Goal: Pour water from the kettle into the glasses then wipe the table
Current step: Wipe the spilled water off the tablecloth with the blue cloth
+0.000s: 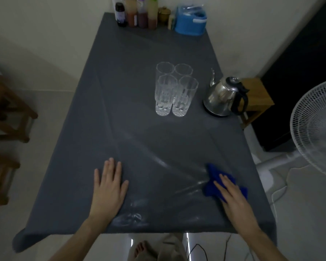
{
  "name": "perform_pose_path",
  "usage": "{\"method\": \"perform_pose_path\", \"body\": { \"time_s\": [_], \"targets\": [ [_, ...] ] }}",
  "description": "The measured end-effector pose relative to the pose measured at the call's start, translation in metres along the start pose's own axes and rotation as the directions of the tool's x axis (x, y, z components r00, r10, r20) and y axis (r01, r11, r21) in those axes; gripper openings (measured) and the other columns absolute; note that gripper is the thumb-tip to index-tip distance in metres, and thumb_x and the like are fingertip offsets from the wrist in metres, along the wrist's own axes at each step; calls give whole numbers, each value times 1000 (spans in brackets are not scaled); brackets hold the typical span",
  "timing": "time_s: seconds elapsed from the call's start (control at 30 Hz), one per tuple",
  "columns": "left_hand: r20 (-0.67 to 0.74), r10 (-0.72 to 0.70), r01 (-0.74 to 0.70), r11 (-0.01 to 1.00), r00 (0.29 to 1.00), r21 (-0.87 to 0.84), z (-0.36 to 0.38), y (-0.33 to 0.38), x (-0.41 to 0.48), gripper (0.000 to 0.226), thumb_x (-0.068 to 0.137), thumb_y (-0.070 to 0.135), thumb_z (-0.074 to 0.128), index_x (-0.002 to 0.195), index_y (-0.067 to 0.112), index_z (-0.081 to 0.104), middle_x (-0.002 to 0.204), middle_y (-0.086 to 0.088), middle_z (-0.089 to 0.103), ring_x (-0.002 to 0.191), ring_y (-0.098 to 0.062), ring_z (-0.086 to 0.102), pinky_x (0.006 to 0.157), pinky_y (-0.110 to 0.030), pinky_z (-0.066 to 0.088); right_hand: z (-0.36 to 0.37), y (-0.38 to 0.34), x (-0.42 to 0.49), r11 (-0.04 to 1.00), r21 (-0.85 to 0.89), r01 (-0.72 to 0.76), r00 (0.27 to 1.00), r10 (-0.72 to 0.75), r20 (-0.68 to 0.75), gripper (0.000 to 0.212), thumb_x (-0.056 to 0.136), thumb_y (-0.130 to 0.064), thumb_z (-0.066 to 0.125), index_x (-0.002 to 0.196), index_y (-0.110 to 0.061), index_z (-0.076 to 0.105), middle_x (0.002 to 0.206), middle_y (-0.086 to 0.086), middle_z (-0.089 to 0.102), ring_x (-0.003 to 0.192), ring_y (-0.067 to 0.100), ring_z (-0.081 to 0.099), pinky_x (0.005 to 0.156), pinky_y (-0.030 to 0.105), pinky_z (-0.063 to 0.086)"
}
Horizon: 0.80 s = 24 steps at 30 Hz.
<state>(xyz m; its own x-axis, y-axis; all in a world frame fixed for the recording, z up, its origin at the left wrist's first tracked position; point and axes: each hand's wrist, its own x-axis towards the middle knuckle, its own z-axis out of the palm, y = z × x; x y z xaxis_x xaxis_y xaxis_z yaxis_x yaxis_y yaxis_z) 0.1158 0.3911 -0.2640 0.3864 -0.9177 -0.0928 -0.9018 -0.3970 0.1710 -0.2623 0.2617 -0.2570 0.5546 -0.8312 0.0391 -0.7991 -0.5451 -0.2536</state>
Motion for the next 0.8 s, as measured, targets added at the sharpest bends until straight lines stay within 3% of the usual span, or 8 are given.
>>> {"method": "perform_pose_path", "body": {
  "time_s": [0.1, 0.17, 0.23, 0.33, 0.43, 0.53, 0.7, 0.8],
  "targets": [
    [49, 173, -175, 983, 984, 46, 6, 38, -5, 68, 100, 43, 0, 146, 8, 36, 155, -14, 28, 144, -28, 24, 113, -58, 20, -8, 9, -1, 984, 44, -171, 984, 173, -34, 64, 74, 9, 73, 132, -9, 54, 145, 10, 43, 132, 24, 41, 104, 43, 42],
    [79, 221, -226, 973, 972, 53, 9, 52, -8, 66, 100, 43, 0, 147, 11, 34, 156, -14, 27, 145, -27, 23, 113, -58, 21, -5, -4, 3, 955, 111, -275, 958, 282, -52, 54, 81, 6, 67, 132, -8, 55, 147, 9, 41, 134, 27, 41, 105, 47, 41],
    [76, 224, -228, 972, 972, 54, 10, 54, -10, 63, 100, 44, 2, 148, 14, 30, 156, -14, 25, 145, -27, 21, 114, -56, 19, 2, -26, 9, 931, 171, -323, 937, 339, -78, 45, 87, 0, 63, 130, -7, 57, 147, 9, 41, 134, 28, 42, 110, 42, 35],
    [44, 231, -234, 971, 972, 58, 11, 51, -11, 61, 100, 45, 3, 150, 17, 26, 158, -11, 22, 147, -25, 18, 115, -53, 17, 21, -70, 21, 959, 175, -222, 968, 238, -79, 48, 82, -1, 69, 129, -9, 58, 145, 10, 45, 132, 26, 42, 110, 37, 34],
    [34, 235, -236, 971, 971, 43, 11, 49, -11, 58, 101, 43, 9, 150, 19, 25, 159, -9, 19, 147, -23, 17, 116, -51, 15, 31, -124, 27, 991, 126, 47, 999, -49, 12, 64, 63, -7, 84, 123, -13, 64, 137, 10, 54, 126, 24, 50, 107, 38, 39],
    [36, 252, -253, 967, 967, 35, 10, 48, -11, 55, 101, 39, 14, 150, 16, 24, 158, -11, 20, 146, -25, 19, 116, -51, 16, 41, -155, 22, 955, 32, 295, 946, -297, 130, 79, 55, -20, 89, 128, -18, 59, 141, 5, 51, 129, 20, 49, 106, 37, 32],
    [49, 224, -224, 975, 973, 5, 10, 48, -9, 62, 100, 47, 3, 149, 20, 29, 158, -8, 24, 145, -22, 19, 117, -48, 14, 33, -108, 10, 929, -78, 361, 929, -351, 116, 73, 61, -15, 85, 128, -17, 58, 141, 7, 50, 128, 21, 50, 108, 37, 33],
    [38, 221, -221, 975, 974, -21, 9, 49, -7, 64, 99, 49, 3, 146, 19, 35, 156, -7, 27, 144, -22, 22, 116, -46, 12, 18, -43, -6, 962, -120, 244, 970, -241, 39, 75, 60, -2, 82, 129, -16, 56, 141, 10, 49, 126, 25, 51, 106, 40, 40]
  ]
}}
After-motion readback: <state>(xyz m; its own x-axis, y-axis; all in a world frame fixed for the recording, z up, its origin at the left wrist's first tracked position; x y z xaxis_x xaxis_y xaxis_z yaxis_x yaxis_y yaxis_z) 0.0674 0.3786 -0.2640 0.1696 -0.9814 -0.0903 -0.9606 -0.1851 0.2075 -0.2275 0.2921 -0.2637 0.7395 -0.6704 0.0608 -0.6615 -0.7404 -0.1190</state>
